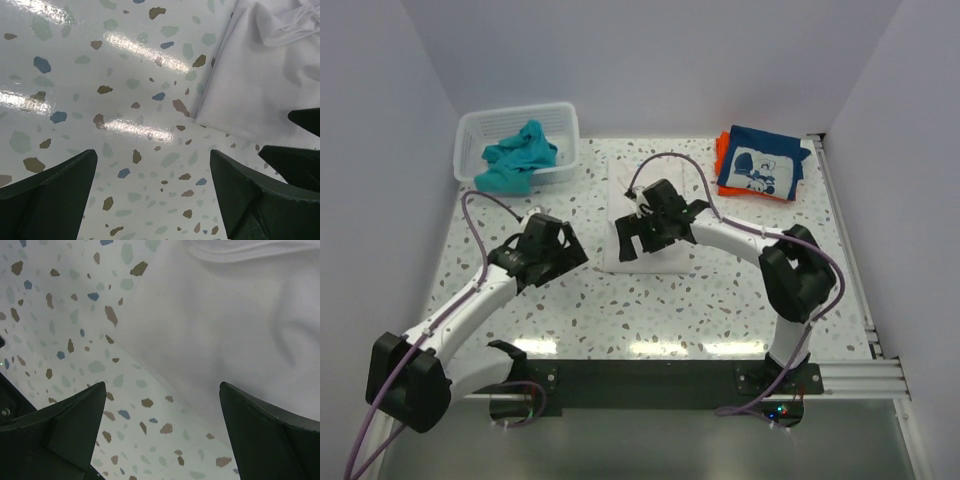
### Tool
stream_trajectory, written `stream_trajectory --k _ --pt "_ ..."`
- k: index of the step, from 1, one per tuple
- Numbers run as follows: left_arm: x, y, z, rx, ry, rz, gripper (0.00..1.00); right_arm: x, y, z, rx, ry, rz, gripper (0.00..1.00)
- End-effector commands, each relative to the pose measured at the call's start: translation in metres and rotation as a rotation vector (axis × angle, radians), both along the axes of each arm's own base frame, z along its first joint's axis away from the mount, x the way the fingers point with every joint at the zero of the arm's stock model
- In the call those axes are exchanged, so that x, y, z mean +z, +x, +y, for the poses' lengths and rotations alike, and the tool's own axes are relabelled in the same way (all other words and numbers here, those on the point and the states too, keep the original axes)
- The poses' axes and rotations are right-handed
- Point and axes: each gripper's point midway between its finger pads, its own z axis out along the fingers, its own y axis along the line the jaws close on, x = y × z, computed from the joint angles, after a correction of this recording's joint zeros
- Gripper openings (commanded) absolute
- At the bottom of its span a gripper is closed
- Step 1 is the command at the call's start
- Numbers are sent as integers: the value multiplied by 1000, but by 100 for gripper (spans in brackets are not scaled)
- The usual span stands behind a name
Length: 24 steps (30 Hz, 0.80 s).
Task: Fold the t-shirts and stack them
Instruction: Fold the tshirt
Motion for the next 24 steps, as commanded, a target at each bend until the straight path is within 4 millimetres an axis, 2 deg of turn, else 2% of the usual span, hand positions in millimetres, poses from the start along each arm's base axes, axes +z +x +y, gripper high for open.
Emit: stream_trajectory --k 1,4,5,6,8,9,11,13,14,16,17,18,19,22,24 --pt "1 -8 16 61 26 -12 100 9 34 23 28 57 -75 99" --pt "-2 -12 21 69 46 -5 100 5 51 34 23 48 -93 99" --pt "-1 -13 22 69 49 -5 100 -10 59 31 11 10 -89 99" --pt "-2 -14 23 69 53 -1 100 -2 69 36 6 24 -115 99" --pt "-4 -14 23 62 59 3 100 -6 80 39 -8 34 -119 99" --pt "-7 -14 22 62 60 10 100 2 90 44 -18 62 -143 99" --pt "-9 -15 19 51 47 16 100 2 106 46 -44 93 -146 99" --pt "-14 -14 14 35 28 27 100 3 123 40 -81 120 -144 99" --pt "-15 -15 12 31 22 30 100 9 132 45 -93 162 -141 99" --pt "-17 -14 10 22 12 31 100 -1 150 37 -137 183 -109 99" --pt "-17 -14 9 20 8 30 100 6 162 37 -152 211 -130 99" --pt "-17 -15 7 5 0 31 100 0 172 30 -175 218 -121 99" --pt "-16 -15 5 -1 -5 30 100 8 180 31 -189 248 -121 99" --pt "-17 -17 4 -8 -12 30 100 15 192 23 -194 269 -123 99" --pt "-17 -18 5 -9 -12 29 100 25 193 18 -184 248 -145 99"
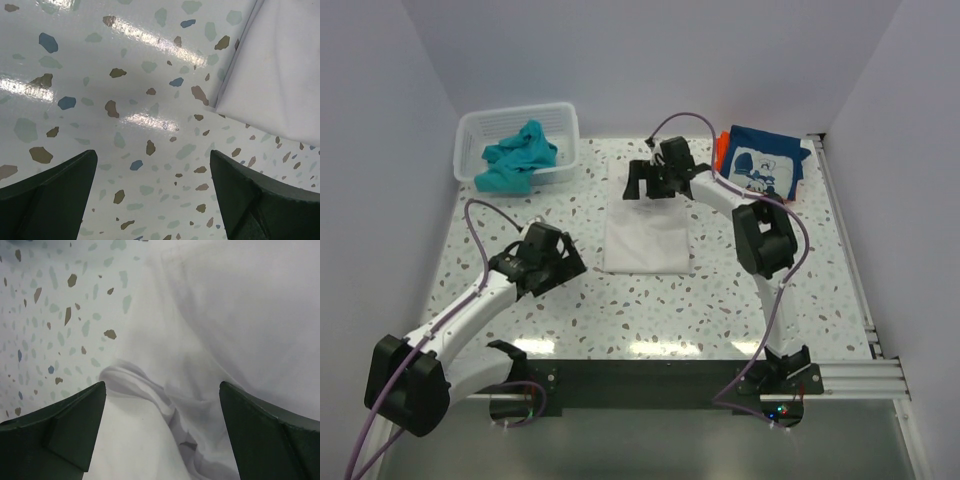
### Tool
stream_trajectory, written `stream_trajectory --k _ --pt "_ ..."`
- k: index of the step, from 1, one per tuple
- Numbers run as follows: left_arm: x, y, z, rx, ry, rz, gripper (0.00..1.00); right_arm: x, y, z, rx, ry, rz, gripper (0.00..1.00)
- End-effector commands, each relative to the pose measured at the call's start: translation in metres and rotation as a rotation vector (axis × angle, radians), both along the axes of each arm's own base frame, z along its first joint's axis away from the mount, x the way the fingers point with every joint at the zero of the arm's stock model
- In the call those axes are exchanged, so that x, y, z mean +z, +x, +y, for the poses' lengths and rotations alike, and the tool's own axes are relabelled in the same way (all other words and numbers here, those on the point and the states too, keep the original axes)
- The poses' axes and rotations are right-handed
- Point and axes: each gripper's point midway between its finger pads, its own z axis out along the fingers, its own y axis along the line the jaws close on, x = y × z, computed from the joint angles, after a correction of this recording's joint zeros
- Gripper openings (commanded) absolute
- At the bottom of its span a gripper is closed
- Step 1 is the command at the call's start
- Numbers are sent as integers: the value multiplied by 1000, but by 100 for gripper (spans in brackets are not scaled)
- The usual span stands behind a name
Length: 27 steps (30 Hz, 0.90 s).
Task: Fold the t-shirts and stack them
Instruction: Fold the tshirt
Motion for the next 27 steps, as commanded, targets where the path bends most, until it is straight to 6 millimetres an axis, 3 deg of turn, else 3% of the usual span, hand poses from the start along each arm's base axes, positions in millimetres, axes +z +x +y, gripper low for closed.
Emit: stream_trajectory --k 1,3,4,8,9,10,11,12,13,14,15,16,17,20,27 --pt "4 4 -3 -12 -25 -35 100 57 13 6 32 44 -120 99" --pt "5 6 -6 -25 -32 -46 100 63 9 -3 32 5 -128 99" --pt "5 7 -7 -29 -35 -46 100 81 8 -9 26 -8 -168 99" --pt "5 20 -19 -60 -68 -64 100 96 -11 -35 -16 -79 -182 99" --pt "5 23 -25 -87 -84 -65 100 96 -16 -40 -28 -91 -179 99" --pt "4 25 -29 -99 -90 -63 100 80 -30 -49 -39 -114 -137 99" --pt "4 33 -34 -111 -97 -63 100 101 -36 -56 -69 -101 -176 99" --pt "4 36 -38 -126 -105 -61 100 98 -44 -63 -91 -108 -165 99" --pt "6 43 -41 -132 -106 -71 100 78 -63 -75 -121 -127 -103 99" --pt "0 47 -47 -148 -118 -53 100 92 -68 -86 -177 -122 -138 99" --pt "0 49 -53 -170 -135 -48 100 91 -76 -94 -236 -108 -110 99" --pt "-2 58 -60 -182 -149 -55 100 67 -94 -108 -269 -142 -52 99" --pt "-4 60 -64 -196 -162 -52 100 75 -103 -118 -309 -138 -61 99" --pt "-13 68 -76 -229 -183 -26 97 49 -131 -143 -400 -183 14 99" --pt "-33 67 -96 -298 -231 16 65 49 -151 -172 -528 -191 0 99"
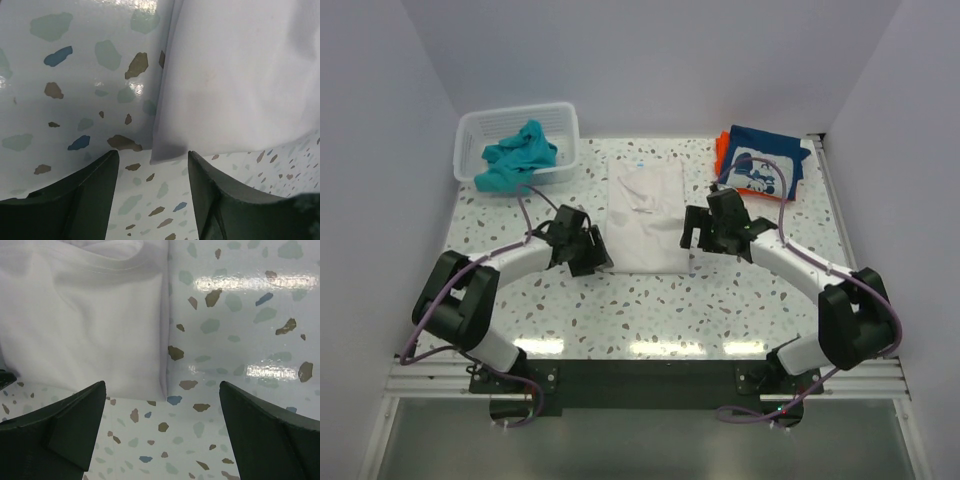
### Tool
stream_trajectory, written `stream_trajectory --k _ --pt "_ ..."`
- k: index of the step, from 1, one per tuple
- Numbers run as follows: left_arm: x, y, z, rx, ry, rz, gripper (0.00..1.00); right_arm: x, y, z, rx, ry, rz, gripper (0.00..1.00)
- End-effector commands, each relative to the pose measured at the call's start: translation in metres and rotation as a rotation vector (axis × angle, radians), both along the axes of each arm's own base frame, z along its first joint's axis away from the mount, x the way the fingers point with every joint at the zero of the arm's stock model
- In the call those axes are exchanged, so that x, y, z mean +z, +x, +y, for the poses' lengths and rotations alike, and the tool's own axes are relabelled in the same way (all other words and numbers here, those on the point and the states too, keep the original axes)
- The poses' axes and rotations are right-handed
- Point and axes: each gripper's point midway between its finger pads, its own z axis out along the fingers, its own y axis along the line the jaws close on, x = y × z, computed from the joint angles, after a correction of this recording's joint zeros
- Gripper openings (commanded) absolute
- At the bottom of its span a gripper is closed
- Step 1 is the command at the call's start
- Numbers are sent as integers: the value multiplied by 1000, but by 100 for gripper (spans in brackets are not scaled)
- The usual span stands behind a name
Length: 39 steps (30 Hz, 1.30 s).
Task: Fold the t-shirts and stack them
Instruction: Fold the tshirt
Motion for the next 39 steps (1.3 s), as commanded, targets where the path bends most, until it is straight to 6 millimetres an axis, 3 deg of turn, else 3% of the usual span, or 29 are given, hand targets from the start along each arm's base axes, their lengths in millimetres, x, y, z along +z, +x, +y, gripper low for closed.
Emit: stream_trajectory --k 1,2,10,15,19,30,39 --pt "10 12 -21 -63 -72 -62 61 18 7 -14 -132 14 -81 99" --pt "8 10 -23 -70 -76 -58 54 17 6 -15 -143 19 -79 99" --pt "-9 6 -18 -44 -29 -27 33 5 -6 8 -130 171 -20 98" --pt "-18 5 -17 -42 -15 -3 1 -11 -16 13 -173 233 40 98" --pt "-20 -2 -14 -40 -14 0 0 -24 -21 17 -216 275 89 95" --pt "-22 -10 -10 -23 3 4 0 -60 -26 32 -240 315 203 72" --pt "-19 -13 -7 -10 7 -1 0 -79 -47 20 -267 265 259 43"
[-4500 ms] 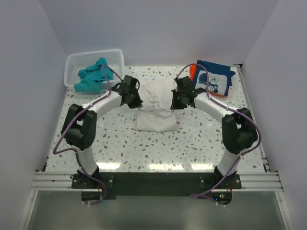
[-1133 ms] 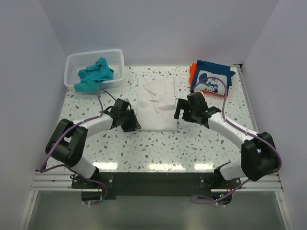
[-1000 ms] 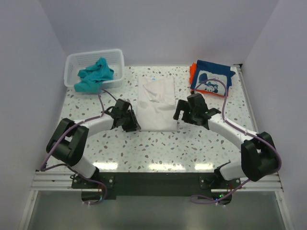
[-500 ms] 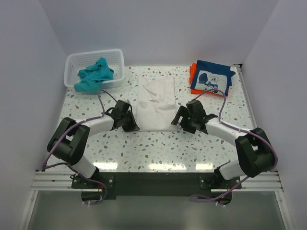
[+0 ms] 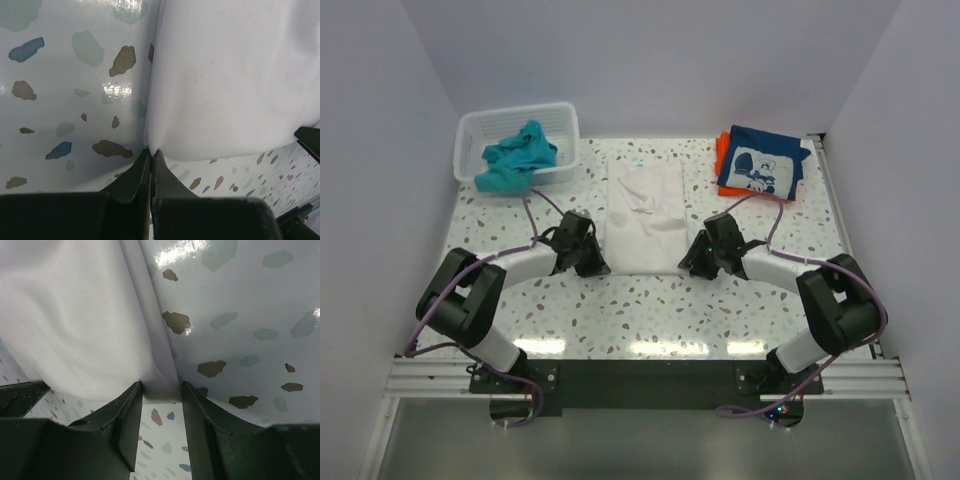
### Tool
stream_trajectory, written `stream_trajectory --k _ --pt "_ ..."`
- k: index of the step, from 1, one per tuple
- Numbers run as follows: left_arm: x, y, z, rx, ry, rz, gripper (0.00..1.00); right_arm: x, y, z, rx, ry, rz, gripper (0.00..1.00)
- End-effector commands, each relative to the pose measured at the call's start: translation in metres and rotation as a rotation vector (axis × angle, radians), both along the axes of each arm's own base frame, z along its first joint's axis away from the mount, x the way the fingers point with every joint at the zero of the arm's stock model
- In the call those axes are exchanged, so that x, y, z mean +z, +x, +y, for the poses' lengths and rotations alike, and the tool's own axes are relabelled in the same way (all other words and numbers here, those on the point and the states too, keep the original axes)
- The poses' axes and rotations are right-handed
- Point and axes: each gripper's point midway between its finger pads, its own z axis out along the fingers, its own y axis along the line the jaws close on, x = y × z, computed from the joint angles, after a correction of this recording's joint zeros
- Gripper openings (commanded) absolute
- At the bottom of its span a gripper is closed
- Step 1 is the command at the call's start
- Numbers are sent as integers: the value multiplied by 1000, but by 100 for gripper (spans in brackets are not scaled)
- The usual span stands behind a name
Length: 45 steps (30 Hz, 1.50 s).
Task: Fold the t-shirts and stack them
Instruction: Fold the tshirt
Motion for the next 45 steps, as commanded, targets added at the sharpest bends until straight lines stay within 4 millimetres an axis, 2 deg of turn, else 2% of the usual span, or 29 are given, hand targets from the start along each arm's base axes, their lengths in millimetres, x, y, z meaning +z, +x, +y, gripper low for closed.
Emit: stream_trajectory --k 1,4,8,9,11,12,13,19,25,29,33,35,37,41,45 --pt "-5 -9 9 19 38 16 0 -12 -15 -6 -9 -23 42 41" --pt "-6 -11 12 30 46 18 0 -19 -24 -10 -7 -31 63 33" --pt "-9 -14 15 39 52 28 0 -29 -41 -14 6 -45 101 28" --pt "-11 -15 15 40 54 34 0 -32 -45 -15 12 -44 103 20" --pt "-13 -19 16 42 51 45 0 -37 -53 -15 29 -46 114 11" --pt "-12 -20 16 42 47 40 0 -38 -54 -15 34 -46 112 1" --pt "-11 -21 16 43 45 39 0 -38 -56 -13 46 -44 115 0" --pt "-10 -38 22 48 53 43 0 -33 -70 -6 113 -41 104 0" --pt "-10 -75 39 50 102 71 0 -24 -101 -21 195 -82 119 0" --pt "-12 -102 57 105 164 71 0 -6 -126 -22 233 -25 112 0" --pt "-3 -131 38 65 92 68 0 -2 -159 -21 275 -5 163 0" --pt "-1 -146 43 68 107 75 0 -6 -174 -22 264 18 196 0" --pt "-1 -155 46 100 100 79 0 -1 -186 -18 288 52 200 0" --pt "15 -168 29 38 -4 32 0 10 -198 -15 336 78 185 0" --pt "26 -166 27 35 -4 3 0 25 -194 -10 347 108 131 0"
